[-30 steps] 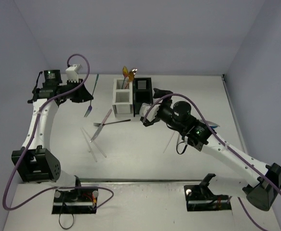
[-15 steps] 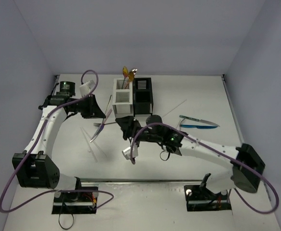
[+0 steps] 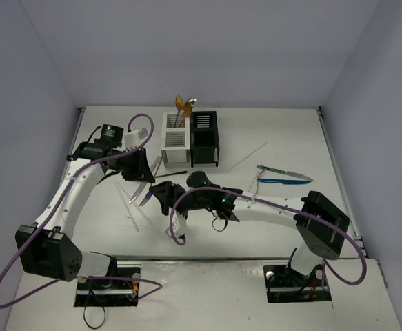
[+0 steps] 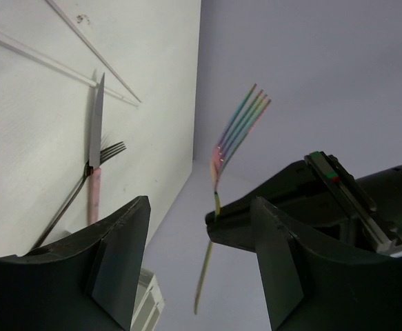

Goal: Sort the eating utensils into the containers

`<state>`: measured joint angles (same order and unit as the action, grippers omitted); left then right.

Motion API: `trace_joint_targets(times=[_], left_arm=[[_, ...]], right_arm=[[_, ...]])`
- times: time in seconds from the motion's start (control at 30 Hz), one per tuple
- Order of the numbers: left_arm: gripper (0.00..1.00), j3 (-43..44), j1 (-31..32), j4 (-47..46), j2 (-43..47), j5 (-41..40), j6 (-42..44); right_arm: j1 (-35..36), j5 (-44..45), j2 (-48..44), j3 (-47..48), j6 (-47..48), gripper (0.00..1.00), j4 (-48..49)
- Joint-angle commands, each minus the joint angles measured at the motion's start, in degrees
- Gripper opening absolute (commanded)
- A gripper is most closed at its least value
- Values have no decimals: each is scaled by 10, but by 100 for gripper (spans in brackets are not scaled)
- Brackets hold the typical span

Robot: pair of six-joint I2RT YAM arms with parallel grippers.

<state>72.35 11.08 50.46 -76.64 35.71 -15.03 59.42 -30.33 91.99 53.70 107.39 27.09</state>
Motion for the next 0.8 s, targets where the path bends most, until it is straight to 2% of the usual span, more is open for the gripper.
trace_joint_targets(times=[0.0,0.4,0.67,0.7,0.77], left_arm=[[0,3,7,-2,18,-18,1],[0,10,32,2,16,-58,0],[0,8,47,3,25,-93,-3],[0,7,47,3,25,-99,-3],[0,5,48,3,28,-102,-3]], right_arm=[[4,-13,1,35,14,57,54],[5,-1,50,73,36,46,53],[5,20,61,80,40,25,52],[6,26,61,80,40,22,51],[8,35,61,81,35,7,51]])
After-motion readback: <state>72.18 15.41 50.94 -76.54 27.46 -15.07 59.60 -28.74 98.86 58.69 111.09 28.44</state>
